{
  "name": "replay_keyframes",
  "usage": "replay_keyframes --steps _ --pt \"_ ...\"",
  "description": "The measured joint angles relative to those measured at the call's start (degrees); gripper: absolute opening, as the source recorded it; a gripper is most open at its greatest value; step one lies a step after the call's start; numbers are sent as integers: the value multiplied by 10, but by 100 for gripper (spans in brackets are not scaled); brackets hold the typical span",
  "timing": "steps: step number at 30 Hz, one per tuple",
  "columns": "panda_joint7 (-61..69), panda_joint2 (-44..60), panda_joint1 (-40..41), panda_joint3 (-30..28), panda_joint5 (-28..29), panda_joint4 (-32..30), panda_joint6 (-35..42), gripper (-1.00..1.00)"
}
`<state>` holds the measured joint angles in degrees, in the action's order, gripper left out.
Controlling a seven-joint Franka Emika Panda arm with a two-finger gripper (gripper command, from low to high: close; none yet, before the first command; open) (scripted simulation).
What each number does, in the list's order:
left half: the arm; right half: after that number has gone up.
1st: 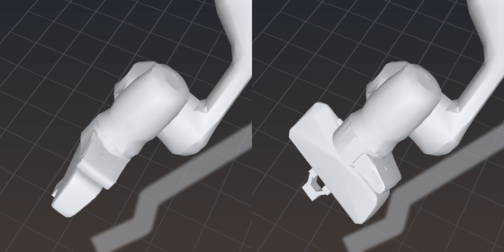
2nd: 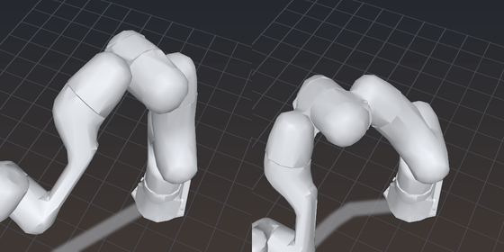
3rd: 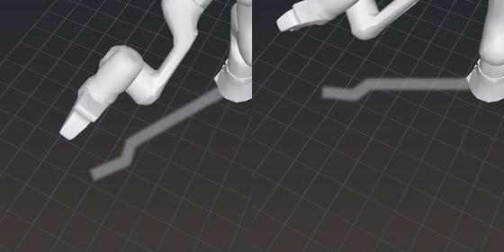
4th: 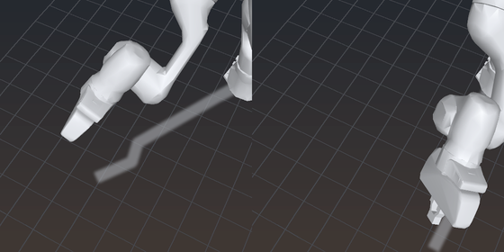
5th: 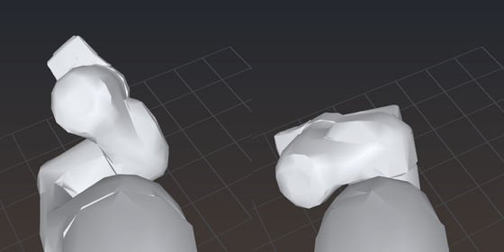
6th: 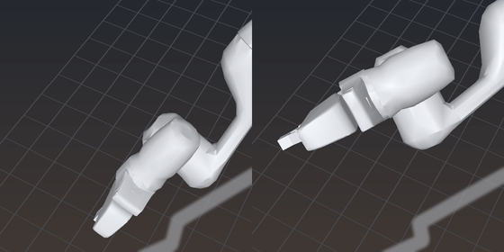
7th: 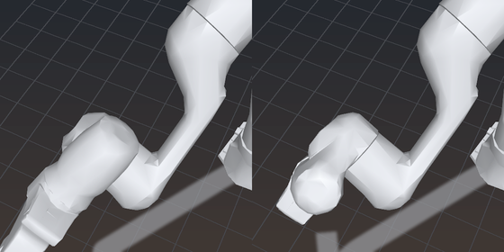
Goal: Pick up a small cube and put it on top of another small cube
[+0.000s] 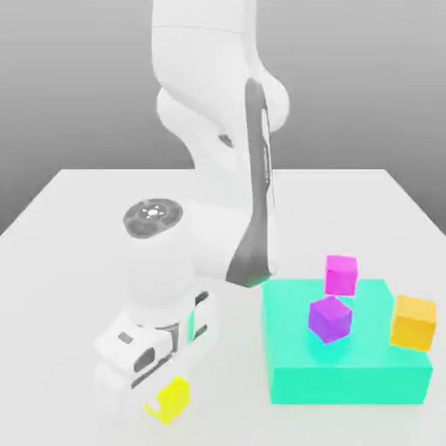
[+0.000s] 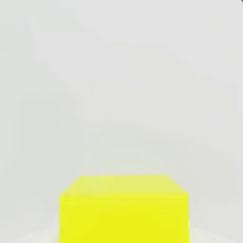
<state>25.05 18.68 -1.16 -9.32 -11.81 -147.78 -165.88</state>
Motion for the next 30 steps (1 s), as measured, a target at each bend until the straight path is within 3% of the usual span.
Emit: replay_keyframes --steps 4,17,22,23,30 --pt "-43 -77 -26 -26 48 -15 62 -100" --pt "-356 -226 -300 127 102 43 264 -100" --pt "-400 -173 -322 134 118 33 201 -100" --pt "-402 -163 -321 134 120 30 188 100" --pt "-403 -166 -321 134 121 31 191 100"
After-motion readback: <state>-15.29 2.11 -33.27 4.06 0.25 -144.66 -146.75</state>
